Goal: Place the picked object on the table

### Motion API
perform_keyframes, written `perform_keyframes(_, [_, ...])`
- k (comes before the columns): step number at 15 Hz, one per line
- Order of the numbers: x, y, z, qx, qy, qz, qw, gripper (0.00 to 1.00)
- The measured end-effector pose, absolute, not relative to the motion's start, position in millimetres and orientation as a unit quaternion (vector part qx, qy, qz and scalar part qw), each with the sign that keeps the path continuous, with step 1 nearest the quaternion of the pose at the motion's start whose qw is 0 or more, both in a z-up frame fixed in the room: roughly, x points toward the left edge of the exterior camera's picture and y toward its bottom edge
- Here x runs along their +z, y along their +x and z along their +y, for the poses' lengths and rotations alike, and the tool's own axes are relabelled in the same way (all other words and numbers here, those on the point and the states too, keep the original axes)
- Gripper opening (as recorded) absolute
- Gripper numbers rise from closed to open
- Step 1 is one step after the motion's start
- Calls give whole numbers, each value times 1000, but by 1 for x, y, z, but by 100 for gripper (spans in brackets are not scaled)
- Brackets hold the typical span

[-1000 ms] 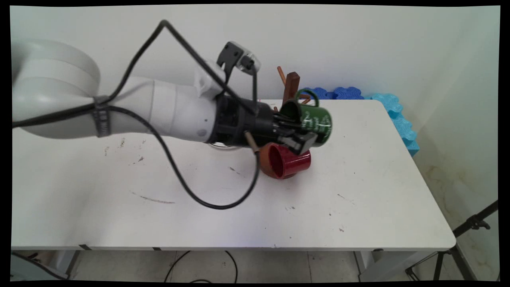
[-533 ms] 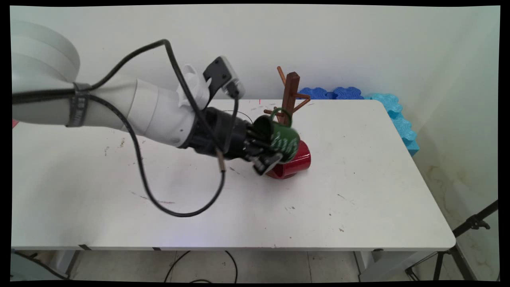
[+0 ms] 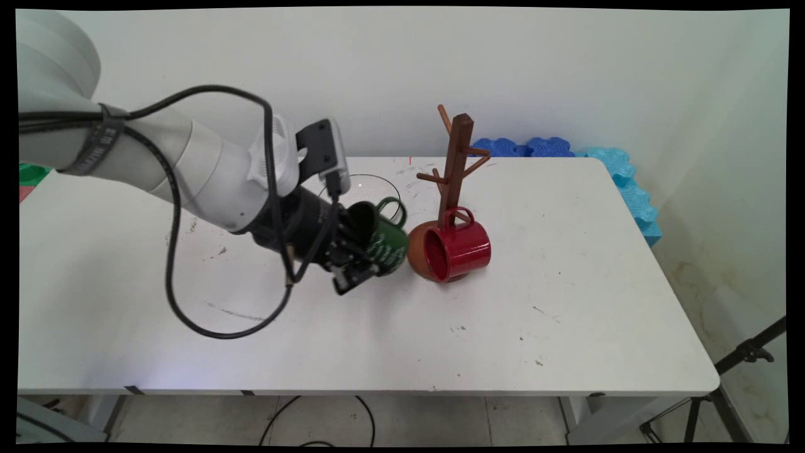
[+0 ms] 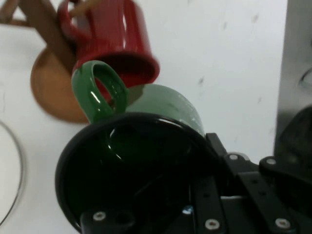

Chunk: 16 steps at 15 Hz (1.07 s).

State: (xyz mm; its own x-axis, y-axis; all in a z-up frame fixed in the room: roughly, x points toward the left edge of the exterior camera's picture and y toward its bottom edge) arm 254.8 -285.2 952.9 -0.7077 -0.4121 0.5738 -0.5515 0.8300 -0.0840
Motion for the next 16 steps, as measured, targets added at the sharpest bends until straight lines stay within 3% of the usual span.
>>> perform_keyframes(7, [934, 274, -304, 139, 207, -952, 179, 0])
perform_keyframes(16, [899, 295, -344, 134, 150, -974, 101, 0])
